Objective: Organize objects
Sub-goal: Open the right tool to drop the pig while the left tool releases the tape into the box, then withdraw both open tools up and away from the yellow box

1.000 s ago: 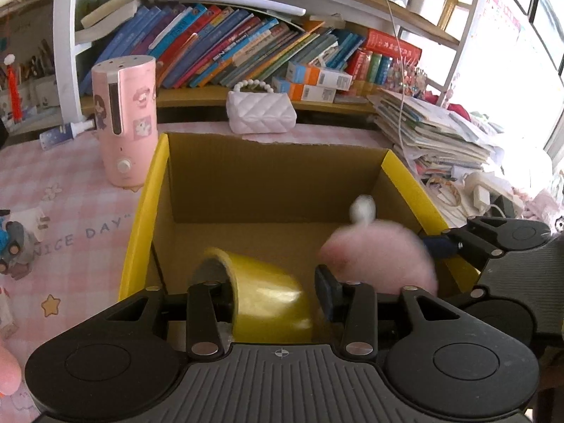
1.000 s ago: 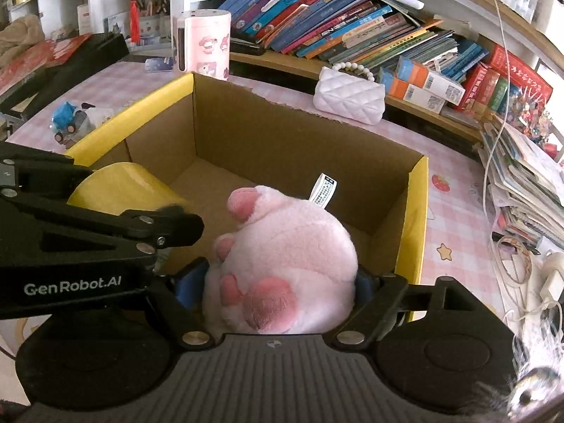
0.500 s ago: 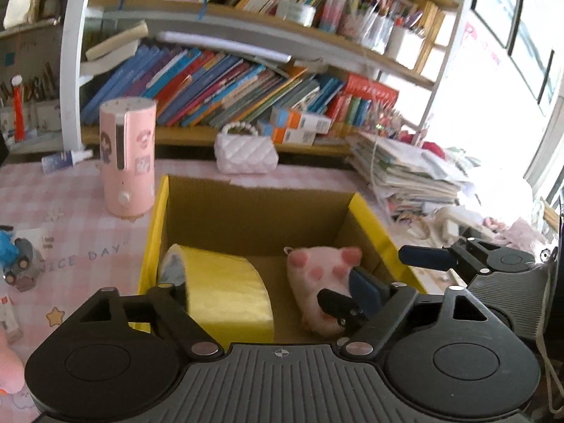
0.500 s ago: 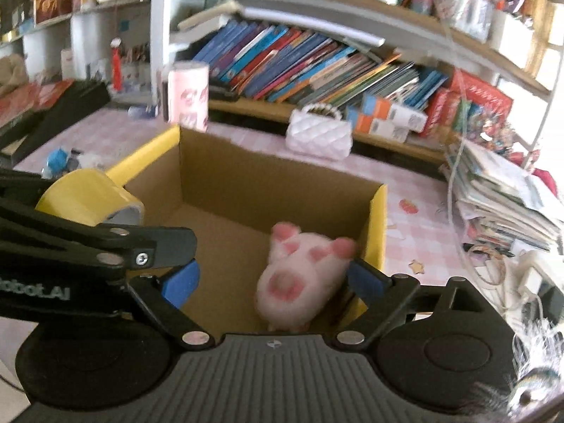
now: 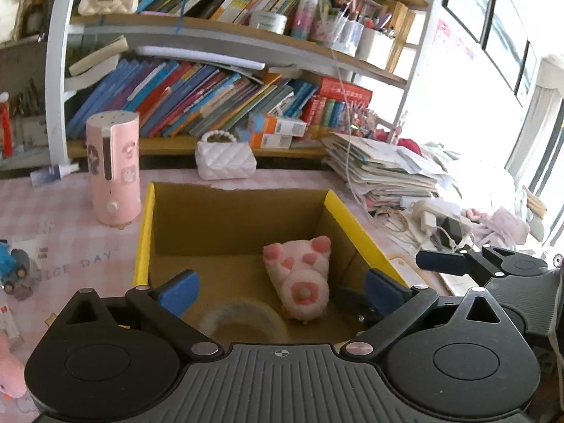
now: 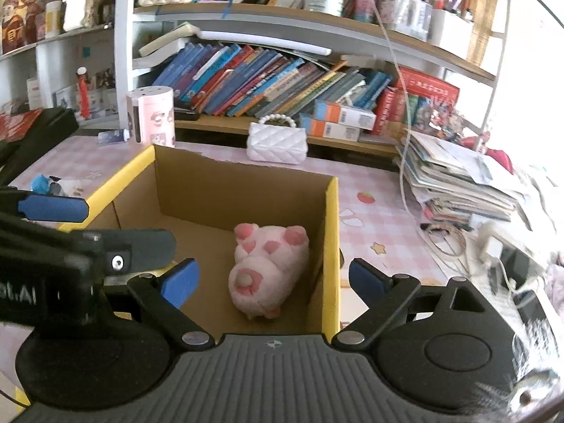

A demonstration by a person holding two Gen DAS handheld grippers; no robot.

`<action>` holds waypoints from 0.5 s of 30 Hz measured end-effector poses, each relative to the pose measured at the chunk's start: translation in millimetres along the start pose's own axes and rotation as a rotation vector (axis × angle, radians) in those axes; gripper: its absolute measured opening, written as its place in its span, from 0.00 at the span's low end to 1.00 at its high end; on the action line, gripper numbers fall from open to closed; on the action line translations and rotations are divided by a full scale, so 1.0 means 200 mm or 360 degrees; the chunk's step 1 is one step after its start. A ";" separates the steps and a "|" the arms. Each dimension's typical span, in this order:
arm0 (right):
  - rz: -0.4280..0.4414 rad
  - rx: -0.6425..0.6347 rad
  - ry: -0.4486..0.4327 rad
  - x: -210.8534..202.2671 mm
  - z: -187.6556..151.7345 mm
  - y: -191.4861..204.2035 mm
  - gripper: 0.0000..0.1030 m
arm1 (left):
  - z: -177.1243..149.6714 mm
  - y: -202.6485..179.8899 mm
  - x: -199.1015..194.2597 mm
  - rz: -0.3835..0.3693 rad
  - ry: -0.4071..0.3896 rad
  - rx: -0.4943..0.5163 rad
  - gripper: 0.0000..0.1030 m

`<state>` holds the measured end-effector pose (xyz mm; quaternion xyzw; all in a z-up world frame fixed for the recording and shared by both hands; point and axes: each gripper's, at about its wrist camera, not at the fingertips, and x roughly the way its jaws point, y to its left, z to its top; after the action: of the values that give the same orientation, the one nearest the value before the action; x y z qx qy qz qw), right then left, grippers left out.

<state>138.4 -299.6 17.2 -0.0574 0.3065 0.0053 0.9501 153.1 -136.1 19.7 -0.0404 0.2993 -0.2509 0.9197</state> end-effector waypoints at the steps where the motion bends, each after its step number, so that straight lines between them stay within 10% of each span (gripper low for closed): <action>1: -0.0010 0.0008 -0.0004 -0.01 -0.01 0.00 0.89 | -0.01 0.00 -0.01 -0.0003 -0.0008 0.0009 0.98; 15: -0.0180 0.0230 -0.0034 -0.23 -0.14 0.11 0.89 | -0.15 0.08 -0.32 0.0085 -0.0130 0.0054 0.98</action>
<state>84.3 -279.6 18.6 -0.0060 0.2921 -0.0697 0.9538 98.3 -87.7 25.3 -0.0271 0.2583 -0.2296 0.9380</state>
